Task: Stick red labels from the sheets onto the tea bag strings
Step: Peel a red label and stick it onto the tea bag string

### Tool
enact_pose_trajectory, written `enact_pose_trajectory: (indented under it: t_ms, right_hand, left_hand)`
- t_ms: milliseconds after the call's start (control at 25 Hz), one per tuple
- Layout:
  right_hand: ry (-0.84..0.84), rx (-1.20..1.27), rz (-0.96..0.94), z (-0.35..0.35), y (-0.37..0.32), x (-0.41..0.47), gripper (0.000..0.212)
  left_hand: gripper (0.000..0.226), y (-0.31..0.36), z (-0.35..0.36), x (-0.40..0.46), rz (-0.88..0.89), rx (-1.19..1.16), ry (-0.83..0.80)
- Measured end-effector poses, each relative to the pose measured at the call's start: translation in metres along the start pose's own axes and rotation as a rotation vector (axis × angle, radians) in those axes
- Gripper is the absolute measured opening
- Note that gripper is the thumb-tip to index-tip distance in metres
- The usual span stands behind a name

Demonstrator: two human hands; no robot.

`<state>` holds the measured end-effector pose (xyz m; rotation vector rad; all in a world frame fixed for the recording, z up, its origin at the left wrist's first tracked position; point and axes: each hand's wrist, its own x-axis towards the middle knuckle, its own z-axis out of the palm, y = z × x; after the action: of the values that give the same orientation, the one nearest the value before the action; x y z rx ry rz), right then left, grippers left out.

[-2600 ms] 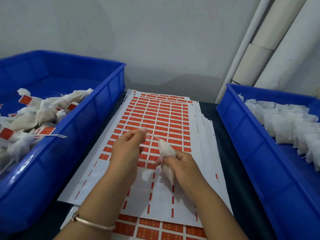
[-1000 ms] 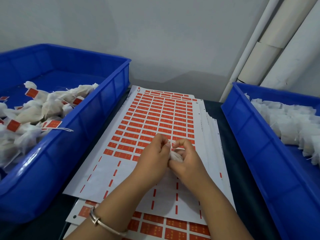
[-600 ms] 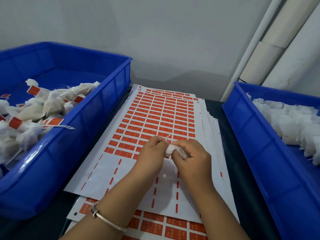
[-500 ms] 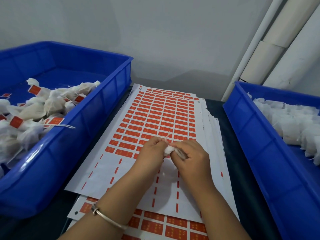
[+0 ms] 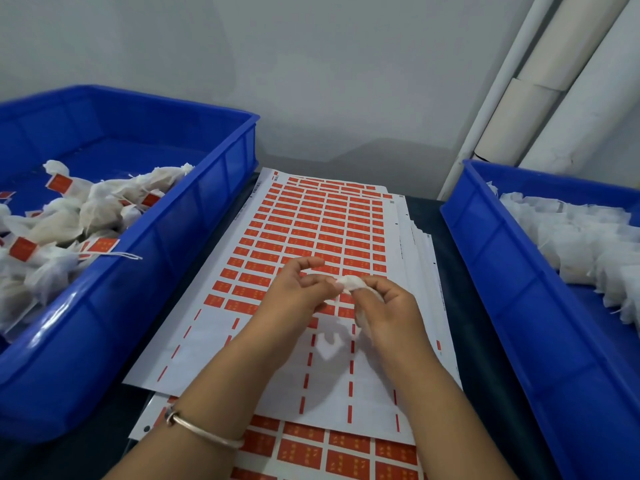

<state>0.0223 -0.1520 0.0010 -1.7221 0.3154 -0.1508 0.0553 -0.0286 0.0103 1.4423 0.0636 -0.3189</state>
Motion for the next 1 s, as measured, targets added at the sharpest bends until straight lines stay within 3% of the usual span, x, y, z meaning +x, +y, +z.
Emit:
enact_pose_trajectory:
  t_ms: [160, 240, 360, 440, 520, 760, 880, 1000]
  right_hand:
    - [-0.383, 0.539, 0.251, -0.008, -0.002, 0.001, 0.016]
    - [-0.477, 0.609, 0.282, -0.009, 0.000, 0.002, 0.023]
    - [-0.442, 0.605, 0.260, -0.010, 0.003, 0.005, 0.028]
    - [-0.411, 0.568, 0.230, -0.010, 0.005, 0.006, 0.030]
    - [-0.377, 0.529, 0.207, -0.011, 0.006, 0.007, 0.023]
    - [-0.245, 0.509, 0.244, -0.013, 0.001, 0.005, 0.014]
    - [-0.227, 0.460, 0.245, -0.012, 0.001, 0.004, 0.014]
    - [-0.223, 0.437, 0.245, -0.012, -0.002, 0.002, 0.013]
  left_hand:
    - [0.017, -0.005, 0.001, 0.000, 0.085, 0.064, 0.047]
    - [0.018, -0.007, 0.004, -0.003, 0.204, 0.184, 0.052]
    - [0.034, -0.008, 0.004, -0.005, 0.380, 0.388, 0.099]
    - [0.039, -0.011, 0.005, -0.008, 0.449, 0.461, 0.029]
    - [0.033, -0.013, 0.006, -0.010, 0.476, 0.548, -0.023]
    - [0.007, -0.011, 0.003, -0.004, 0.551, 0.678, 0.167]
    - [0.019, -0.011, 0.003, -0.005, 0.538, 0.712, 0.208]
    - [0.014, -0.009, 0.001, -0.003, 0.560, 0.802, 0.245]
